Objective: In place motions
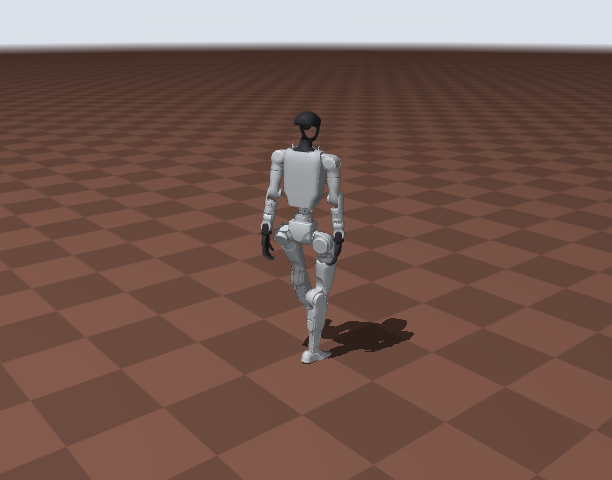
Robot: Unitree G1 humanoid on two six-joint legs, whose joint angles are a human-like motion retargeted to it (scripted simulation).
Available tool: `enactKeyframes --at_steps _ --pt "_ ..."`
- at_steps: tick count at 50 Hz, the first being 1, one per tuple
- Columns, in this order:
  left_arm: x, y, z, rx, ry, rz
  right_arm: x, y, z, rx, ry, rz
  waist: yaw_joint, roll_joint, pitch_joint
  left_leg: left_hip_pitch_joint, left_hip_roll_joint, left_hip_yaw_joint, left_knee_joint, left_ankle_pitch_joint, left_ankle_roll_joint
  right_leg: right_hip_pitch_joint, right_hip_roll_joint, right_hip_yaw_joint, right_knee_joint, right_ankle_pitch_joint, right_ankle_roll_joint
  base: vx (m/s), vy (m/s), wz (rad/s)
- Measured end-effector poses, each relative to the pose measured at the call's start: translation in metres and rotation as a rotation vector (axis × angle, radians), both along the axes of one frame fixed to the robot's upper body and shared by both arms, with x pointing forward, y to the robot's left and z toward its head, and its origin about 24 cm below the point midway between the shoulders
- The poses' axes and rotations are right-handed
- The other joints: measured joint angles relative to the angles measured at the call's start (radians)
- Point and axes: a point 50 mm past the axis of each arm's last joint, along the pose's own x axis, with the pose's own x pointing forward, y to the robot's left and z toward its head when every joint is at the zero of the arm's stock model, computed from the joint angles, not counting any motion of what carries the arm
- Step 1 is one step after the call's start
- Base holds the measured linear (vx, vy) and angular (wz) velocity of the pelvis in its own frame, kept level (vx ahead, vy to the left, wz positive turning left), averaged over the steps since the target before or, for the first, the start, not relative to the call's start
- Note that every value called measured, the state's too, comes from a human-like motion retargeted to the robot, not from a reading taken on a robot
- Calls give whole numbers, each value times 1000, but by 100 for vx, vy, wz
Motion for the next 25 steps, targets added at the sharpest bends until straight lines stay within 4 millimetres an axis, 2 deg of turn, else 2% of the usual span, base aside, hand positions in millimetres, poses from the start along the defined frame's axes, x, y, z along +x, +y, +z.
enactKeyframes --at_steps 2,5,7,8,10,12,15,17,21,25 --pt "8 3 -1 28 -25 4 -11 0 0 -3 33 -7 -13 0 -19 41 29 27 57 0 -6 -17 -3 -10 2 -3 7 11 -9 16" --pt "20 8 -3 107 -71 7 -29 -1 0 -8 94 -17 84 -49 -41 114 99 229 162 15 6 -65 -38 110 13 10 15 14 -9 -75" --pt "32 13 -4 148 -110 -15 -39 -4 2 -18 131 -39 -87 1 -87 177 98 89 240 -12 10 -70 -30 -68 5 -8 28 15 -9 255" --pt "36 13 -4 157 -126 -18 -45 -5 2 -24 152 -45 -86 -4 -101 213 95 104 263 -5 26 -82 -39 -59 7 -6 31 18 -10 113" --pt "44 13 -5 160 -154 -26 -56 -9 4 -38 189 -65 -93 -7 -131 271 95 81 302 -14 -1 -104 -54 -57 9 -4 39 24 -13 0" --pt "49 11 -5 151 -174 -24 -67 -12 6 -53 221 -80 -91 5 -157 330 93 58 231 -135 -20 -118 -44 -53 11 -4 45 33 -16 -23" --pt "50 6 -6 105 -182 -10 -78 -19 9 -87 265 -84 -155 61 -221 362 63 20 52 -129 46 -151 -29 -99 18 -6 62 32 -15 45" --pt "58 4 -6 56 -183 -8 -72 -17 8 -104 252 -97 -208 73 -235 337 65 -10 15 -91 26 -172 -43 -127 20 -2 62 6 -15 55" --pt "80 9 -5 -18 -214 -75 -56 -8 3 -94 138 -196 -180 50 -175 379 39 3 -21 -80 42 -155 -59 -109 26 11 74 4 -17 -14" --pt "84 13 -3 -85 -219 -135 -50 3 0 -53 88 -174 -134 18 -178 386 22 34 -12 -92 55 -151 -67 -77 11 33 77 27 -16 -36"
